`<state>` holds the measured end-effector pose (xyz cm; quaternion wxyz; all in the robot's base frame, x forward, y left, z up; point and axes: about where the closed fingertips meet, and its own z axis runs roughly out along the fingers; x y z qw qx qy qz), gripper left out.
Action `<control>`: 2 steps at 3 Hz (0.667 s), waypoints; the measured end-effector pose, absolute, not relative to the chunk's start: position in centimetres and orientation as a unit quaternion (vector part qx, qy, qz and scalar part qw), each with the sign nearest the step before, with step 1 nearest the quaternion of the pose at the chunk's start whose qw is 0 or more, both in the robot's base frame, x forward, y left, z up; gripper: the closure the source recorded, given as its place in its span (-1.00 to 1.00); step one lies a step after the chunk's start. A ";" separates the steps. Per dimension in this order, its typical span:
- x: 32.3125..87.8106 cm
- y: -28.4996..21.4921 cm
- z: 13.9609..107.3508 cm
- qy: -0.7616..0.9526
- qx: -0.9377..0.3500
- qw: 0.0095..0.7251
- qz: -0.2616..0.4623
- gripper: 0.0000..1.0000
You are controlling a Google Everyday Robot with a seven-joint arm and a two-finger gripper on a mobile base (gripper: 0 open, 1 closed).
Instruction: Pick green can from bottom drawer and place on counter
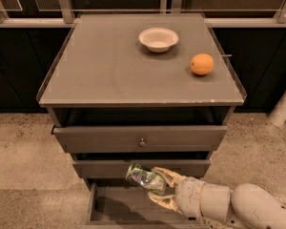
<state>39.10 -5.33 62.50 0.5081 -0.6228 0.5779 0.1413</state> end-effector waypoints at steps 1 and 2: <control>41.2 -5.4 65.9 0.548 -0.666 0.490 0.125 1.00; 43.9 -5.5 70.7 0.518 -0.714 0.462 0.094 1.00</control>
Offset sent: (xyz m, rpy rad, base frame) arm 0.0874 -0.0073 0.1548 -0.3488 -0.1713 0.2282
